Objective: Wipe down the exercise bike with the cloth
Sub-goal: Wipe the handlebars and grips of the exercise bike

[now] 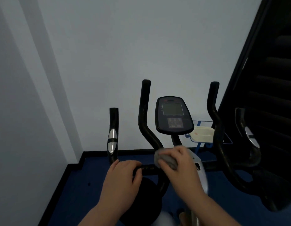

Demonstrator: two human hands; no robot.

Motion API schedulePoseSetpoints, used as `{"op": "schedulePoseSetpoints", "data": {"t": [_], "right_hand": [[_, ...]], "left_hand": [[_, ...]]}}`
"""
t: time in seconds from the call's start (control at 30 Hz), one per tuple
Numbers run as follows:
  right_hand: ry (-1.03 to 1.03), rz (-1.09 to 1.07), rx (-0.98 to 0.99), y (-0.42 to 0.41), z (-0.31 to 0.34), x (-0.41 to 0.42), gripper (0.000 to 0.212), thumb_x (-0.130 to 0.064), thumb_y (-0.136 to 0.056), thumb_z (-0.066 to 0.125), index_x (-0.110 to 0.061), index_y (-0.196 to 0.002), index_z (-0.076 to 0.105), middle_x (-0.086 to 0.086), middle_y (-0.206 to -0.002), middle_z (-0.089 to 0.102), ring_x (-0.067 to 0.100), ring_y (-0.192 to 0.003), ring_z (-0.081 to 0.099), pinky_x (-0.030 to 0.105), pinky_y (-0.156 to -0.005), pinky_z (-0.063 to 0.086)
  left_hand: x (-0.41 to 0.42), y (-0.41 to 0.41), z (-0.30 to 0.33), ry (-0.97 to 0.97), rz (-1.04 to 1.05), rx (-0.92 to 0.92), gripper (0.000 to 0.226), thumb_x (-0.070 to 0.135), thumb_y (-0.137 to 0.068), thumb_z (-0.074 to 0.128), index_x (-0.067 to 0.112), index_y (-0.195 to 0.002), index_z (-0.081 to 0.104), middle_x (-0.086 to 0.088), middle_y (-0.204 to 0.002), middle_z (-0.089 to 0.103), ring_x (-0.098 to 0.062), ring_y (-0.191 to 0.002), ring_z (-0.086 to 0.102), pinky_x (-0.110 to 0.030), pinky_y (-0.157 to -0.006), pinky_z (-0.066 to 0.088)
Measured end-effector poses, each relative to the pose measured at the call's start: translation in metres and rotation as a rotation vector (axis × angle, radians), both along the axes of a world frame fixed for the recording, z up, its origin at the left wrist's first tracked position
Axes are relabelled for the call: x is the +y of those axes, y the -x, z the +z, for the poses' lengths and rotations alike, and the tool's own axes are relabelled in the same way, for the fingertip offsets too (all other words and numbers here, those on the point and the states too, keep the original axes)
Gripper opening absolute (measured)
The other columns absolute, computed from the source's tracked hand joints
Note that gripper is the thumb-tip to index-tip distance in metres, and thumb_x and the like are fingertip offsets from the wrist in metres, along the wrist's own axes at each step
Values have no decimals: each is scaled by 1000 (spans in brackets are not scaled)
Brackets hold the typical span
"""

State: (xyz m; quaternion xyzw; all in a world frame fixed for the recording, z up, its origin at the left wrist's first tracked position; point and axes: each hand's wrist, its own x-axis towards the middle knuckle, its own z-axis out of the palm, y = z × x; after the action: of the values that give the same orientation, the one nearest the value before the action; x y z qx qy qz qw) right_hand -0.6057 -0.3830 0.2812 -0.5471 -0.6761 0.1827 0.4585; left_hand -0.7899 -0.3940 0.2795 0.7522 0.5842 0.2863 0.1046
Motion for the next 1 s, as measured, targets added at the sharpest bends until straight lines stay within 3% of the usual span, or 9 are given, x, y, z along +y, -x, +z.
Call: {"op": "schedulePoseSetpoints", "data": {"t": [0.13, 0.27, 0.4, 0.53, 0.63, 0.77, 0.9, 1.0], "right_hand": [[-15, -4, -72, 13, 15, 24, 21, -19, -85, 72, -34, -98, 66, -11, -105, 45, 7, -99, 50, 20, -85, 46], [20, -56, 34, 6, -14, -10, 30, -26, -84, 73, -51, -91, 57, -22, -101, 45, -3, -95, 52, 11, -77, 44], [30, -45, 49, 3, -6, 5, 24, -24, -83, 73, -44, -86, 60, -15, -98, 46, -5, -90, 51, 10, -74, 41], [32, -52, 0, 13, 20, 36, 17, -22, -87, 69, -31, -101, 65, -7, -104, 45, 3, -93, 51, 15, -81, 43], [-27, -94, -86, 11, -7, 11, 22, -27, -89, 65, -38, -107, 59, -16, -104, 44, -1, -95, 49, 18, -79, 46], [-44, -66, 15, -1, -37, -32, 28, -25, -86, 70, -47, -98, 58, -23, -105, 48, -4, -101, 51, 11, -79, 45], [-14, -15, 14, -1, -9, -3, 12, -21, -86, 70, -29, -94, 66, -10, -98, 52, -2, -90, 53, 8, -76, 41], [-10, -72, 36, 6, -18, -13, 14, -22, -87, 69, -28, -100, 65, -12, -103, 49, -1, -94, 52, 10, -79, 42]], "left_hand": [[1, 0, -1, -7, -3, 35, 21, 35, -98, 44, 40, -113, 58, 28, -105, 57, 9, -97, 46, -17, -109, 20], [0, 0, -2, -22, 11, -10, 21, 34, -97, 46, 39, -112, 60, 28, -102, 56, 11, -88, 39, -21, -108, 25], [1, 0, -3, -31, 18, -18, 21, 33, -96, 48, 36, -111, 62, 26, -100, 58, 10, -83, 39, -21, -104, 29], [0, 0, -2, -19, 30, -41, 22, 32, -97, 48, 34, -113, 63, 26, -97, 57, 10, -84, 40, -26, -105, 33], [-1, 0, -2, -8, 25, -77, 22, 31, -96, 49, 34, -111, 64, 27, -93, 56, 18, -85, 40, -27, -104, 35], [0, 0, -5, -4, 41, -90, 23, 31, -96, 49, 33, -114, 64, 23, -99, 61, 3, -90, 43, -30, -105, 35], [0, -1, -3, -3, 43, -95, 25, 29, -97, 50, 28, -116, 65, 18, -102, 64, 1, -87, 44, -32, -106, 36], [-1, -1, -2, 17, 49, -100, 27, 30, -97, 49, 28, -118, 65, 15, -104, 65, -7, -100, 51, -32, -102, 40]]}}
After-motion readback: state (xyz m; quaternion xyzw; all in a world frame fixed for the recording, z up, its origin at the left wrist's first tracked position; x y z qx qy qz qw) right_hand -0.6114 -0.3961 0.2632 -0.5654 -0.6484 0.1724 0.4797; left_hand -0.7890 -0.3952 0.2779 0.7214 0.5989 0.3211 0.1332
